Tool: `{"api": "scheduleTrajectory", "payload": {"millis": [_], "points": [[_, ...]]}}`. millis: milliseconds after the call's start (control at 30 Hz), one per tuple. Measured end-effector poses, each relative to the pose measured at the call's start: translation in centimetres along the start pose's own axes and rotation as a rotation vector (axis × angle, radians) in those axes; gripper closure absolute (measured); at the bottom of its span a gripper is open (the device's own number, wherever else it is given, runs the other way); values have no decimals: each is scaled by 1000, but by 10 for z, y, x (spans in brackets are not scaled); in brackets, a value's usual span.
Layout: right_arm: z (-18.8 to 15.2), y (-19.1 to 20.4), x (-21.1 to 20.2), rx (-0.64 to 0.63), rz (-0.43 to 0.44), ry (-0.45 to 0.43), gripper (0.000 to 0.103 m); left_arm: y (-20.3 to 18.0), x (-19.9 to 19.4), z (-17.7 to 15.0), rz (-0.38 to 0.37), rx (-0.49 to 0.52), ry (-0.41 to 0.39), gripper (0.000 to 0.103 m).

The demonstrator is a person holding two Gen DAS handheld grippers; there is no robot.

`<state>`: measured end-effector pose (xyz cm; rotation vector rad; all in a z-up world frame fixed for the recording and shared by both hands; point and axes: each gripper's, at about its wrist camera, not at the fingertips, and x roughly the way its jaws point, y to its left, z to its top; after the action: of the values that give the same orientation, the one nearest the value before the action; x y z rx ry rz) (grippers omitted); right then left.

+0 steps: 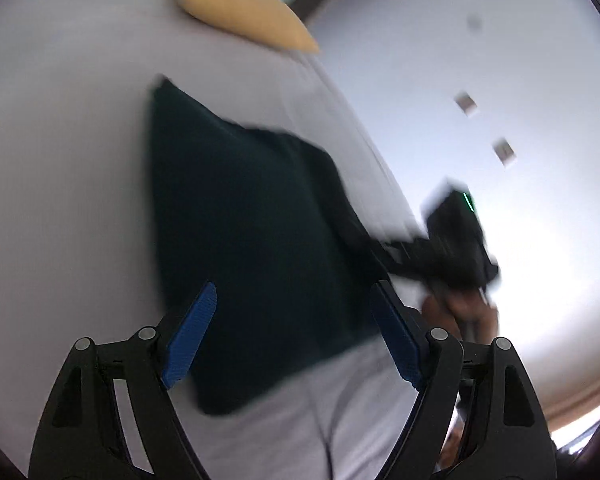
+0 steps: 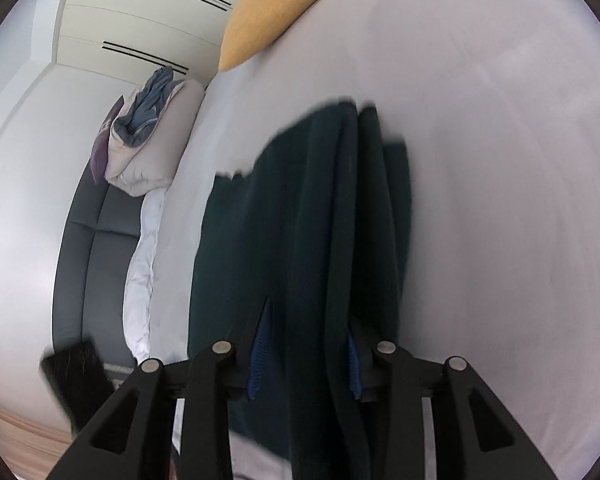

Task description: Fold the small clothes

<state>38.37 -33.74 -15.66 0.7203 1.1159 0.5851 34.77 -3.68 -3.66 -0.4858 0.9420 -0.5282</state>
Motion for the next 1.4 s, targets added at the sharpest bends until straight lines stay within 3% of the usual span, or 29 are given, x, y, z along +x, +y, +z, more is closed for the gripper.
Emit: {"api": "scheduleTrajectory", "payload": {"millis": [167,200,233,267,633,733,800,867,1033,1133,1200,1300,1400], "points": [[-38,-2,-16,34,2,-29,69,22,-9,8,39,-5,8,24],[-42,-4,-18,40,-6,-31,75,22,-4,10,49,3,15,24],[-46,-5,-18,44,-20,-34,88,22,-4,9,47,14,27,24],[-49,-6,-20,46,-44,-38,90,22,-6,10,42,24,36,24],[-74,-40,-29,156,23,-103,93,24,30,16,166,189,56,24],[-79,-46,-22,147,38,-125,96,45,31,-3,203,158,77,24],[-77,-52,-20,170,69,-134,96,59,25,-2,178,100,91,25],[-74,-50,-21,159,76,-132,95,63,3,-4,180,86,39,25],[-77,-36,-32,146,29,-155,90,39,-26,26,178,180,-80,25],[-81,-22,-45,125,-54,-192,86,33,-25,46,142,220,-84,44],[-81,-10,-55,104,-121,-219,84,36,-18,60,119,227,-60,67],[-78,4,-69,64,-177,-280,84,51,2,80,68,166,-21,77],[-70,16,-75,33,-133,-318,84,74,18,85,77,138,27,79]]}}
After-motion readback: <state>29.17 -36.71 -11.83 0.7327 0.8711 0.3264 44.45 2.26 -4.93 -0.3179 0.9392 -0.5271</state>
